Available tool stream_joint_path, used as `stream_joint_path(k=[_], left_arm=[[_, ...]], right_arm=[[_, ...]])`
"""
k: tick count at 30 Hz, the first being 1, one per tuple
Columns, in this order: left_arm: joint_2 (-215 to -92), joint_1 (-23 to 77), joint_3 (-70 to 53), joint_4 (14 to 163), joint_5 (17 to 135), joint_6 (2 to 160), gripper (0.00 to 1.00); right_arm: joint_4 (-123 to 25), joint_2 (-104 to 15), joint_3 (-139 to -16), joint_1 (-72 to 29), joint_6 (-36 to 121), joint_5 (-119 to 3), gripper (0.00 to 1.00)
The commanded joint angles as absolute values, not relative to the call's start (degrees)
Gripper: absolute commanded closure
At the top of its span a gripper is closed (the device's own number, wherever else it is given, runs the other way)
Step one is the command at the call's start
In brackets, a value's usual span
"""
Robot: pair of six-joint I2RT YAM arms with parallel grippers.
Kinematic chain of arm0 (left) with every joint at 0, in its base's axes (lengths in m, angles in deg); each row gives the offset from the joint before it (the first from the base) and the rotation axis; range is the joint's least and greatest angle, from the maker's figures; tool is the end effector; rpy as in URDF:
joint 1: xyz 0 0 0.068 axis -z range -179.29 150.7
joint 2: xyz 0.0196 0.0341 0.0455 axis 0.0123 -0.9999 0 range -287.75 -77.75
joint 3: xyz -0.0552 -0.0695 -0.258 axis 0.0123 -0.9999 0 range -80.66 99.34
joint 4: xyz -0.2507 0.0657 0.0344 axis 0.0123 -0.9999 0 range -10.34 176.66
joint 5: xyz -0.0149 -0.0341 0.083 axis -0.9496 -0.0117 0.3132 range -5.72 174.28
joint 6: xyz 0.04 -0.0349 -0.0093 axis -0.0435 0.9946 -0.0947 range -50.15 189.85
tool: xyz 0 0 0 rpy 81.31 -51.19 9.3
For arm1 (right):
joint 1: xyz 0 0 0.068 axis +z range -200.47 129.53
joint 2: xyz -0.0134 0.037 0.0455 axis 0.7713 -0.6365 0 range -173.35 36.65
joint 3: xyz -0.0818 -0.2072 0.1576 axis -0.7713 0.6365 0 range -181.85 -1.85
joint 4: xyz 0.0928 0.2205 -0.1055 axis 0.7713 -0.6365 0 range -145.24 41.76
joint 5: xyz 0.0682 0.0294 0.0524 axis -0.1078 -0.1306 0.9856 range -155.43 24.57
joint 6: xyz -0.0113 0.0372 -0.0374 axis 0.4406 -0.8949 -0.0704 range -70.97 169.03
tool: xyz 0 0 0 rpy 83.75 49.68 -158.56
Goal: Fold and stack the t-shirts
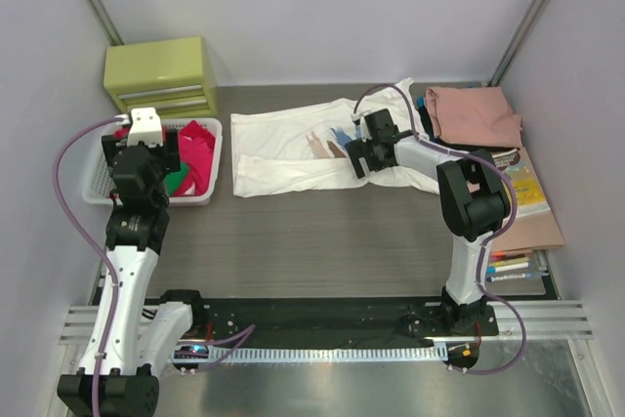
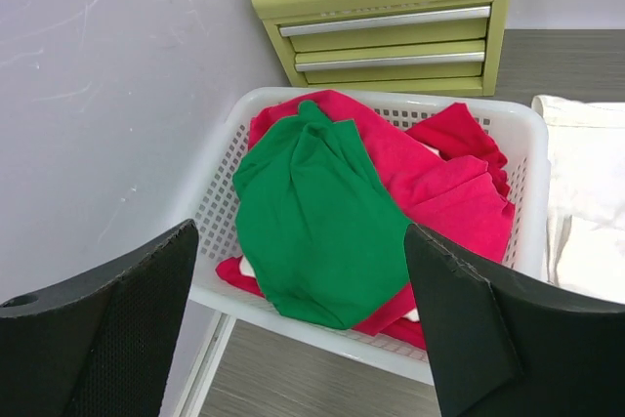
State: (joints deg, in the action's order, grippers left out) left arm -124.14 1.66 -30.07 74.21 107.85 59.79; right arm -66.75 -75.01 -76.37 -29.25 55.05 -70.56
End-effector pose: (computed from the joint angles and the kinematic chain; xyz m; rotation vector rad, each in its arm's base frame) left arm 0.1836 0.0111 0.3672 -0.1422 1.7193 0.4697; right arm 0.3841 0.1456 0.1685 -0.5630 2.4728 -0.0089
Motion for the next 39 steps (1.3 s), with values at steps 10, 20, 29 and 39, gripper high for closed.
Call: stream_joint_path(k=[10,20,29,39], left_arm=[[-124.2,1.0,-29.8,74.7,106.6,60.7,0.12],[-124.7,0.9,-28.8,75.3,106.9,60.2,0.12],[-123.8,1.0,-29.2,75.1,106.2,60.0,0.12],[-122.6,0.9,-31.9,75.2,105.1,59.5,0.11]], right_arm=[[-65.8,-76.0,-71.8,-29.5,49.7,-67.9,0.00],[-60.5,-63.7,-57.1,-26.7,45.2,-60.3,0.00],[-58.7,-56.3,-51.2,-24.4,44.2,-61.7,0.00],[-58.3,-55.5,-51.6,-23.0,47.8,-64.4,0.00]])
